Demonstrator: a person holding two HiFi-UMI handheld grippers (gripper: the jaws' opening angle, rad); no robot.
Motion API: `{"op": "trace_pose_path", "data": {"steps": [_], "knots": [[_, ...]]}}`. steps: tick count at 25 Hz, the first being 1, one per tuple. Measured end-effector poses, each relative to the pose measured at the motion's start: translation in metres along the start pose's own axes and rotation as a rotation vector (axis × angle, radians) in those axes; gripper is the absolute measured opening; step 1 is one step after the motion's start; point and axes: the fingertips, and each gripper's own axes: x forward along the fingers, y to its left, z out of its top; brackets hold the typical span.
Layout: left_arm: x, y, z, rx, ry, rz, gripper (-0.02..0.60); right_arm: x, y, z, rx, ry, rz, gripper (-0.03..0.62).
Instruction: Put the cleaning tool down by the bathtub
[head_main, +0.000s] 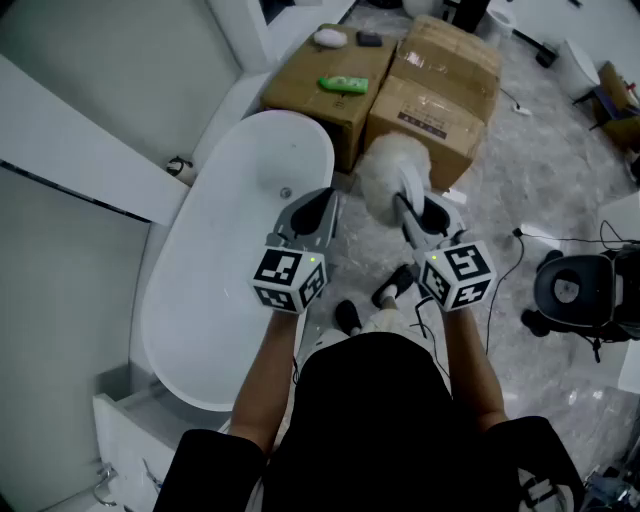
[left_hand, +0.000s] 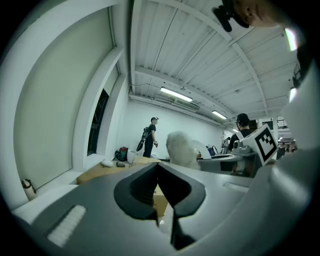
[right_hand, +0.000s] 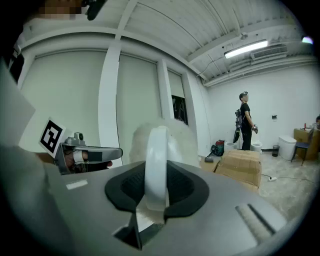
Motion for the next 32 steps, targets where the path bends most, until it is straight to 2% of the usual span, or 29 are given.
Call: {"op": "trace_pose_path", "data": {"steps": [10, 17, 32], "knots": [[0.004, 0.005, -0.004, -0.013, 0.004, 0.013, -0.002, 0.004, -0.004, -0.002, -0.005, 0.0, -0.005, 0.092], [0.01, 0.012, -0.012, -0.01, 0.039, 0.012, -0.002, 0.009, -0.013, -0.002, -0.013, 0.007, -0.018, 0.092], [0.084, 0.038, -0.003, 0.023, 0.069, 0.044, -0.002, 0.064, -0.077, 0.011, 0.002, 0.017, 0.019, 0.094]]}}
